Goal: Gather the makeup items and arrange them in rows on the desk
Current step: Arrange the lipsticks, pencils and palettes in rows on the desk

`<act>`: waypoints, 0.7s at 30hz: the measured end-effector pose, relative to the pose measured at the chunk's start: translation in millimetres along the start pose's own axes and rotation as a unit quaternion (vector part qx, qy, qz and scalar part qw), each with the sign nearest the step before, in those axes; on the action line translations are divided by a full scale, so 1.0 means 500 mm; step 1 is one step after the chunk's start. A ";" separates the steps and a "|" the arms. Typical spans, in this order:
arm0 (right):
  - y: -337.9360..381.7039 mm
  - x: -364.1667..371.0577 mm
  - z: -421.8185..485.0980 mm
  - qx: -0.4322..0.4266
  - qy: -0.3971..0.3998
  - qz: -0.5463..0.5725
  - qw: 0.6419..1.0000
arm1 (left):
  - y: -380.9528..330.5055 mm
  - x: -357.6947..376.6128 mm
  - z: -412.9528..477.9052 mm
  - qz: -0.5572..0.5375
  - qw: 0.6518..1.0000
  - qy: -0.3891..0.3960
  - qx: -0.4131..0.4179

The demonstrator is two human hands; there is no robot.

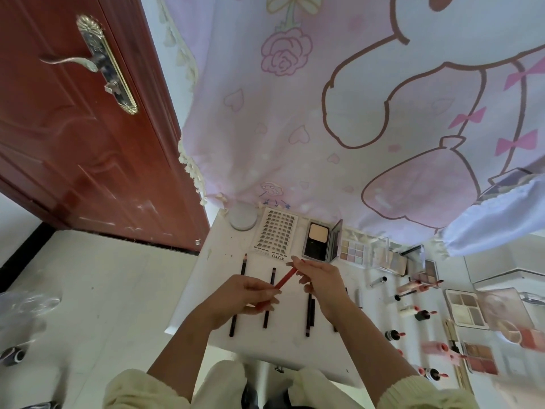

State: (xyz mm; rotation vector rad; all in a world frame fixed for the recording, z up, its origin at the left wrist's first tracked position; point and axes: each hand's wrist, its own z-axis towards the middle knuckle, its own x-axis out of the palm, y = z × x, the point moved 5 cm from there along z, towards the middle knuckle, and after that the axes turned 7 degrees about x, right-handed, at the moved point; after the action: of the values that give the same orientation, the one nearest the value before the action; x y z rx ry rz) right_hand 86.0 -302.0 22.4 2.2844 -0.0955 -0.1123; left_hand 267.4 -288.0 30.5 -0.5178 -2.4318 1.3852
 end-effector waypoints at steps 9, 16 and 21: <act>-0.010 -0.027 -0.026 0.008 -0.038 0.037 0.999 | -0.006 0.044 0.027 0.091 0.995 0.016 -0.026; -0.018 -0.038 -0.035 -0.014 -0.054 0.044 0.997 | -0.007 0.062 0.030 0.119 0.993 0.018 -0.019; -0.022 -0.034 -0.041 -0.020 -0.048 0.056 0.997 | -0.006 0.063 0.024 0.108 0.994 0.020 -0.018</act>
State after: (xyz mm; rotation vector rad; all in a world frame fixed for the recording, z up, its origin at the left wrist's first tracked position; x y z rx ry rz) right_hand 71.6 -277.6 28.6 2.2293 -0.2675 -0.1635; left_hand 233.7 -284.5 29.5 -0.8300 -2.4297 1.3991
